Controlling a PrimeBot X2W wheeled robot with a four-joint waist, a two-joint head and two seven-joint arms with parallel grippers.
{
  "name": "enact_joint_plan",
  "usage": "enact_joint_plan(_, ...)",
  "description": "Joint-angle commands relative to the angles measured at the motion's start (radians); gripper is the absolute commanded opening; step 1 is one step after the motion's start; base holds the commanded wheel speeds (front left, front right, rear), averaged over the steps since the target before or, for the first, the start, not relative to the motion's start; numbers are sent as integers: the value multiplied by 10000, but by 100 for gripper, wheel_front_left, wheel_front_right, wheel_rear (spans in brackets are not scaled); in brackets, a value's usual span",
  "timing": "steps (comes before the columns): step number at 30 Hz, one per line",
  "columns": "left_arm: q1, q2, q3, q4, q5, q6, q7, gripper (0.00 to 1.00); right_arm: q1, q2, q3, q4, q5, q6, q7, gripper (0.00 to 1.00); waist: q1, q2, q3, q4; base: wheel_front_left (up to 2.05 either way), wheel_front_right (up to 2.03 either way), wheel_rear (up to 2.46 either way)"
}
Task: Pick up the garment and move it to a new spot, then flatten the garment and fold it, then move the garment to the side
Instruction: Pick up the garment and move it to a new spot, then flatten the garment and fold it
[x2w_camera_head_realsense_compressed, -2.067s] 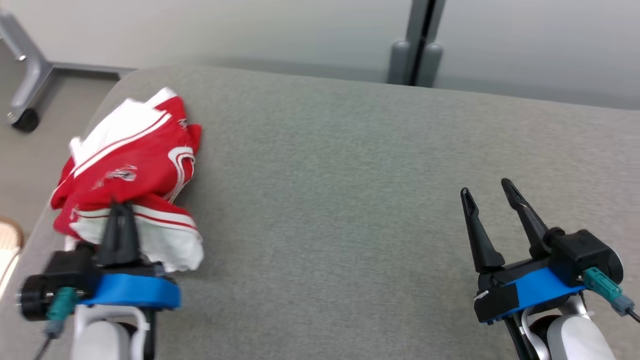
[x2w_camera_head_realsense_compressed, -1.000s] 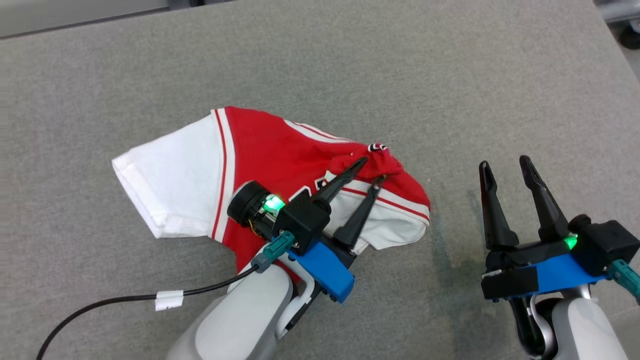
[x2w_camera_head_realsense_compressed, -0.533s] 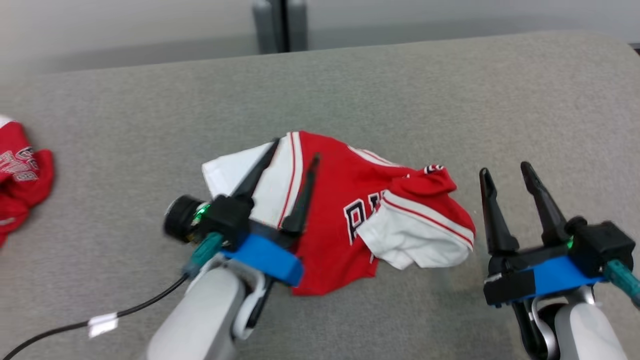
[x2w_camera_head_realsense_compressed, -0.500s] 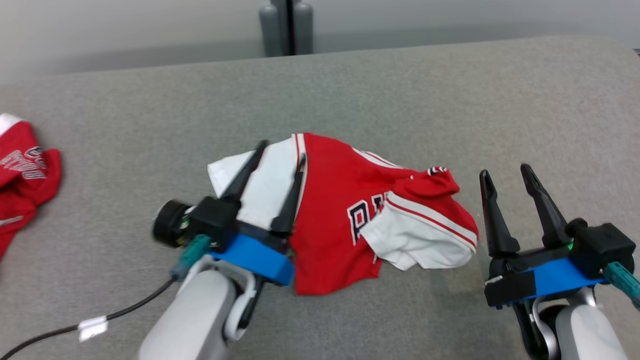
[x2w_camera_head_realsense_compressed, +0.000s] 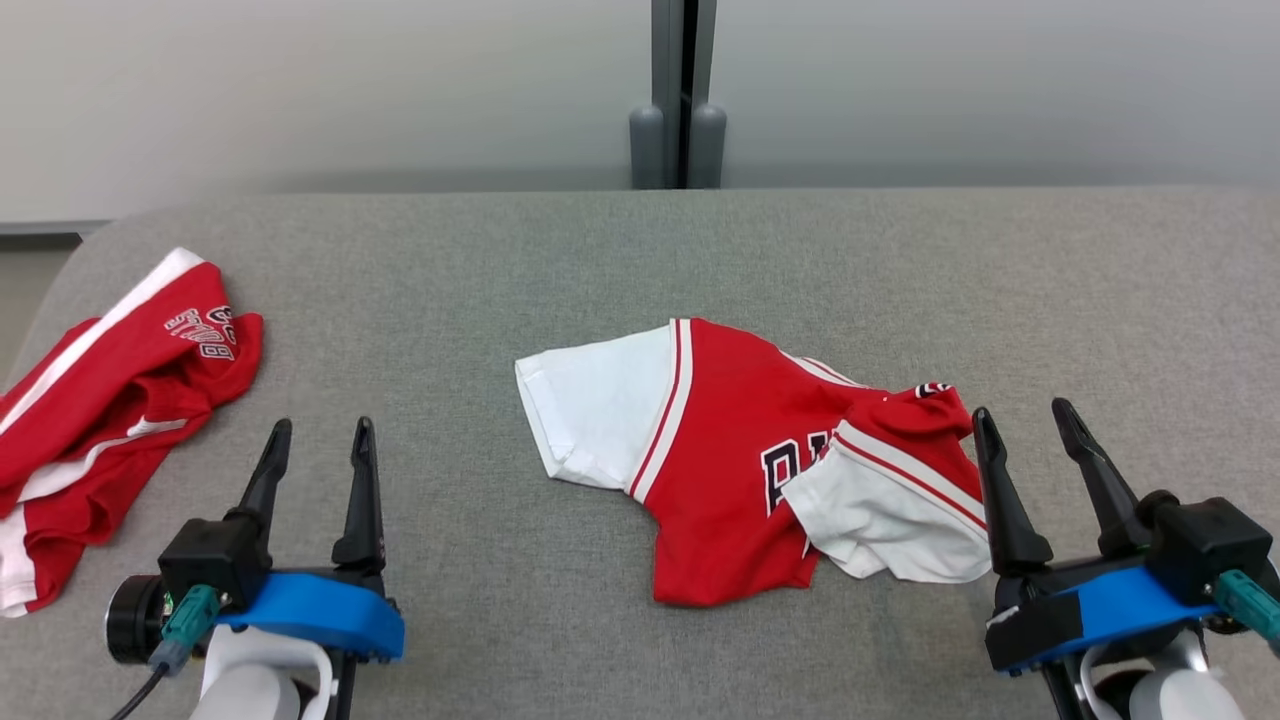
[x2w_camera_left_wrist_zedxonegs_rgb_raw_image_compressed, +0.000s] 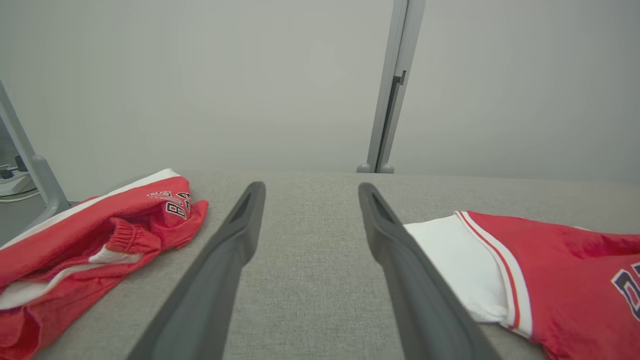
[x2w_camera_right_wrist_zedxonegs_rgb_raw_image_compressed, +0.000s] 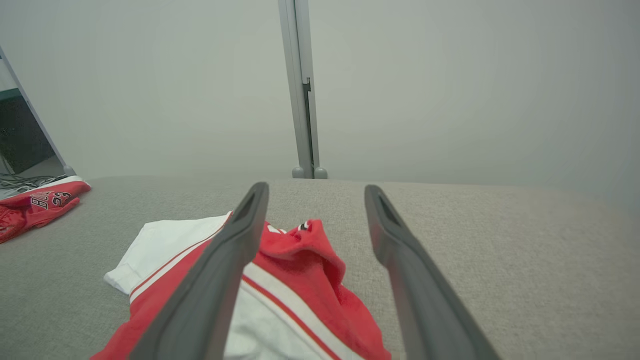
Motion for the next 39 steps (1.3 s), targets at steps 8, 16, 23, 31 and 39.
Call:
enact_joint_plan(8,663,252,-273,-29,-41,-72,251,100,810,-22,-182,-30,221,1,145,100,2,2,-605,-221,0,0,0)
enact_joint_plan(16,958,408,-442,-278,10,-10,465,100,1184,-22,-207,-130,243,1,235,100,2,2,-741,-293,0,0,0)
enact_joint_plan(23,980,467,-477,-459,82,87,459,100,1199,-22,-191,-203,236,1,274,100,2,2,-698,-284,0,0,0)
enact_joint_plan(31,876,501,-514,-584,146,199,398,100,1177,-22,-221,-248,155,1,320,100,2,2,-641,-264,0,0,0)
enact_joint_plan(39,500,559,-540,-823,323,313,311,100,1182,-22,162,63,-42,3,642,100,2,2,-262,-22,0,0,0)
